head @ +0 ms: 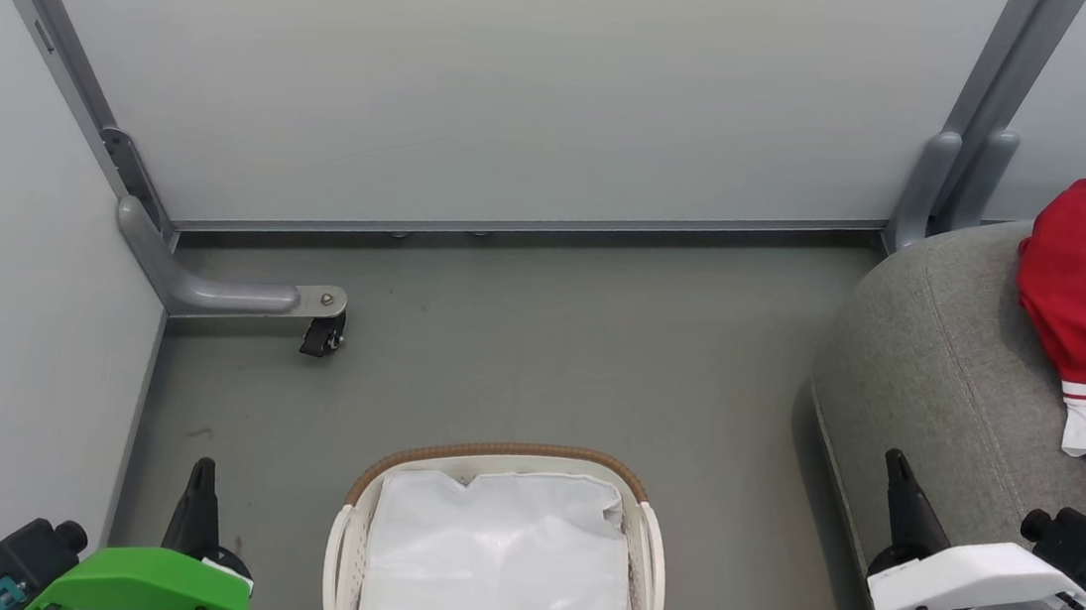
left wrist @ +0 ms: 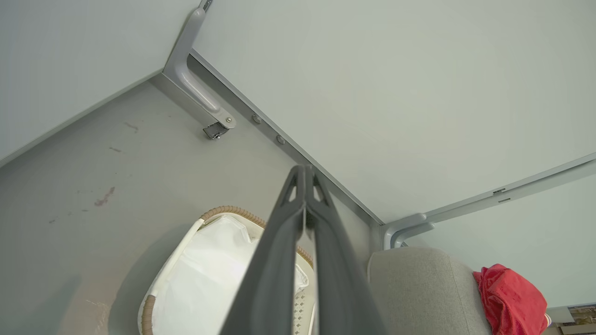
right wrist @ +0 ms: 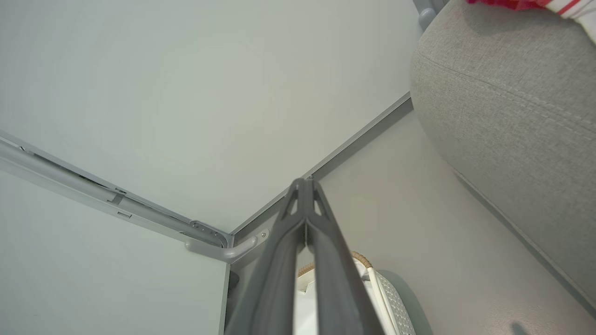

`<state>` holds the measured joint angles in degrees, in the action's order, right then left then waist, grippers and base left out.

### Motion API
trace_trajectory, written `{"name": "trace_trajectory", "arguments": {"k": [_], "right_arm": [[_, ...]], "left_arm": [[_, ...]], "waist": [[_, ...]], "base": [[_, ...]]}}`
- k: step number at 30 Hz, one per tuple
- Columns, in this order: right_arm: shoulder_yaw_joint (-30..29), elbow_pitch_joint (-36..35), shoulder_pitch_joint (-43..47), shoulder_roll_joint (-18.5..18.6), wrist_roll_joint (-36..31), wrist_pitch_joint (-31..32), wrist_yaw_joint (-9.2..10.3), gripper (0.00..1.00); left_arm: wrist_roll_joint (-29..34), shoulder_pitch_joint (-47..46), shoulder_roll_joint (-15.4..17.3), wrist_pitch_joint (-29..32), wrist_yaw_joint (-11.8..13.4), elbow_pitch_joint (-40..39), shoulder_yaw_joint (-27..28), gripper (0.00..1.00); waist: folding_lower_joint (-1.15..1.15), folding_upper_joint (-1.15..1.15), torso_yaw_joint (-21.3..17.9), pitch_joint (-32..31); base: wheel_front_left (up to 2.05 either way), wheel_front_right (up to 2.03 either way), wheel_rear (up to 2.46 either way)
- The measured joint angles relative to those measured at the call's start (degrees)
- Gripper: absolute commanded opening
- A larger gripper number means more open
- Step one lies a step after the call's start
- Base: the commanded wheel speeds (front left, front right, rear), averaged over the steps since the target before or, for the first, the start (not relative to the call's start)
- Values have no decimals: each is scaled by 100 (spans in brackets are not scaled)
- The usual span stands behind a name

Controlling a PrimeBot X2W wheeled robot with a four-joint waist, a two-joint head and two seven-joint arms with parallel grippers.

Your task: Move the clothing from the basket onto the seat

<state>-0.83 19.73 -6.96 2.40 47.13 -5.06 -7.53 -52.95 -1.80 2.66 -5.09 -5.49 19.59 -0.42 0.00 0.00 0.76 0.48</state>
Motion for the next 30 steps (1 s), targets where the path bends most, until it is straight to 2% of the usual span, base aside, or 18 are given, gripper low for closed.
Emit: {"name": "trace_trajectory", "arguments": {"k": [30], "right_arm": [[-244,-245,19,12,1961,504,1,0]], "left_arm": [[-1690,-157,1,506,-71,-243,291,0]], "waist": [[0,0,-27,-11]], "base": [[0,0,0]]}}
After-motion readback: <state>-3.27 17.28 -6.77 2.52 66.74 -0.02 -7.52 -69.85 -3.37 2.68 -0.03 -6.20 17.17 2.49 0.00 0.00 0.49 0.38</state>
